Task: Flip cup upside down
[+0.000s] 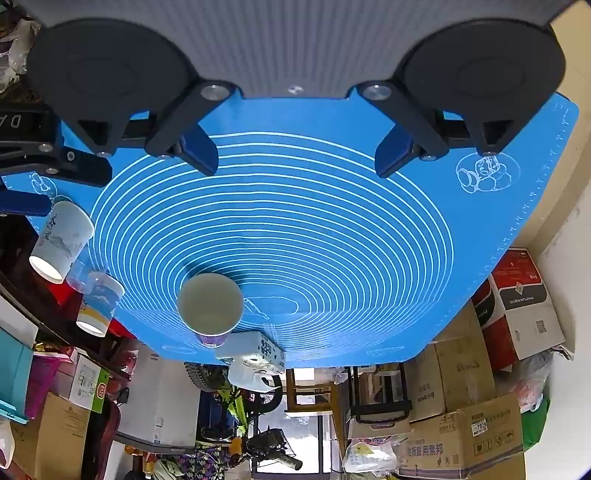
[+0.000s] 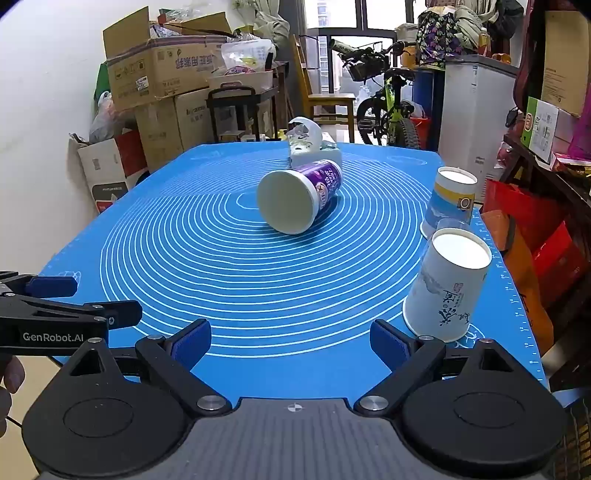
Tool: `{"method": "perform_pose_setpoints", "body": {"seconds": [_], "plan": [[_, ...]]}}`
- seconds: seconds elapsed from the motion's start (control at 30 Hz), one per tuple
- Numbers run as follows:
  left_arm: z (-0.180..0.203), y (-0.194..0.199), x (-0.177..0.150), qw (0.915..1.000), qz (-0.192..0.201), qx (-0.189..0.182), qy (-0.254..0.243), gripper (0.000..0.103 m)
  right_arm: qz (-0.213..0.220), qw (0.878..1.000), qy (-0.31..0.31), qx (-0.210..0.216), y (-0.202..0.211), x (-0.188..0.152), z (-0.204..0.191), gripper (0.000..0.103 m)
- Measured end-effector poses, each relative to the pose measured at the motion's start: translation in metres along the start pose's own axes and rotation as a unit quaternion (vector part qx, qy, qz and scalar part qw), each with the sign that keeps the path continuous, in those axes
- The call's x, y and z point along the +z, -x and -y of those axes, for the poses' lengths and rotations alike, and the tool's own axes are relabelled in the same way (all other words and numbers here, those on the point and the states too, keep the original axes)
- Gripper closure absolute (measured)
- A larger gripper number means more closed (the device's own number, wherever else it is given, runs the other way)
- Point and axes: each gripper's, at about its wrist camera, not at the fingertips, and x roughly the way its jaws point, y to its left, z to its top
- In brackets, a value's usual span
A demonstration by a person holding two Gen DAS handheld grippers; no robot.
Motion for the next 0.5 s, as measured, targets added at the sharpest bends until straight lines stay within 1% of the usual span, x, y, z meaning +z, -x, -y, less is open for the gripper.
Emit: {"method": "perform_pose_setpoints", "body": {"seconds": [0.2,0.27,0.33,0.37,0.4,0.5], "plan": [[-0.003,0.003,0.001,1.0,0.005,0.002,0.0,0.012,0.0,1.0,0.0,0.0,0.0,0.0,0.0,0.01],[0.01,0.001,-0.005,1.0,0.001,0.002,-0.004,0.012,-0.001,1.0,0.0,0.0,0.0,0.0,0.0,0.01],[0.012,0.001,-0.006,1.0,0.002,0.002,-0.003,0.012,-0.002,1.0,0.0,0.001,-0.001,0.0,0.0,0.01],[0.012,0.002,-0.006,1.0,0.002,0.001,-0.003,0.012,-0.002,1.0,0.001,0.0,-0.001,0.0,0.0,0.01],[0.004,0.001,-0.002,1.0,0.0,-0.004,-0.003,0.012,-0.002,1.0,0.001,0.0,-0.001,0.0,0.0,0.01],[0.005,0.001,-0.003,1.0,0.0,-0.004,-0.006,0.012,-0.001,1.0,0.002,0.0,-0.002,0.001,0.0,0.01]]}}
